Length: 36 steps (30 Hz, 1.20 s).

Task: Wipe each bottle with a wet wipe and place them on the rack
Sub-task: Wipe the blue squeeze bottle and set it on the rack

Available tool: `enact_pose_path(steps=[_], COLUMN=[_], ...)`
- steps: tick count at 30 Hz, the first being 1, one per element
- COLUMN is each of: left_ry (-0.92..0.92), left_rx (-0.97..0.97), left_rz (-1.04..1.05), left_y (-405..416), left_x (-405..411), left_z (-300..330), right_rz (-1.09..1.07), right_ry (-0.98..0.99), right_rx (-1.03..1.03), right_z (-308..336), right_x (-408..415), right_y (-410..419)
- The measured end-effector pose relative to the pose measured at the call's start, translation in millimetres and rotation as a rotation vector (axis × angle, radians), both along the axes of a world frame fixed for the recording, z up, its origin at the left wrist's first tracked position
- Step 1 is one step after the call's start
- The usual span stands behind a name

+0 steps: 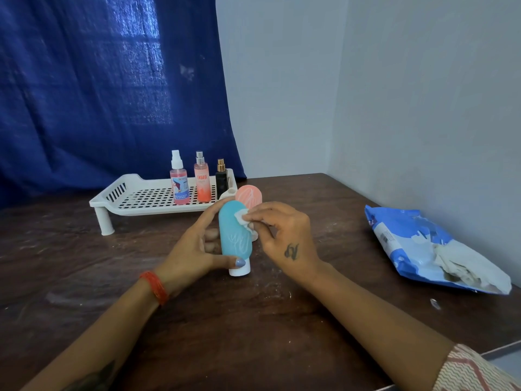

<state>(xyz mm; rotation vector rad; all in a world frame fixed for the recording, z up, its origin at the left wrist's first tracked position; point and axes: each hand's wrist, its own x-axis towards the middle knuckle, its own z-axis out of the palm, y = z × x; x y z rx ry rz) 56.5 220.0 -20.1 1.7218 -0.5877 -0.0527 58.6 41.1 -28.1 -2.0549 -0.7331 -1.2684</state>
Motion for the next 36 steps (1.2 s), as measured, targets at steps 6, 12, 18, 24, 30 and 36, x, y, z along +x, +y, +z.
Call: enact_pose_path(steps=[6,12,18,24,30,36], left_ry=[0.015,0.013,0.019,0.015,0.012,0.025], left_rx=[0.01,0.009,0.014,0.035,0.03,0.035], left_rz=[-0.006,-0.004,-0.009,-0.014,-0.016,-0.017], left_y=[0.5,0.1,0.3,1.0,2.1,1.5], left_x=[0.7,0.5,0.7,1.7,1.1,1.7], left_z=[0.1,0.8,0.3,0.9,0.1,0.7], right_rz=[0.066,0.014,0.12,0.019,0.106,0.11], right_ry=[0.044,0.109,0.12,0.204,0.153,0.272], right_rx=[-0.095,0.062,-0.01,0.06,0.022,0.004], right_z=[0.1,-2.8,1.7,-3.8,0.4,-0.4], right_x=[-3.0,0.9,-3.1,0.1,-2.9,-3.9], right_y=[-6.8,-2.7,-4.7,-6.0,-4.0,-8.1])
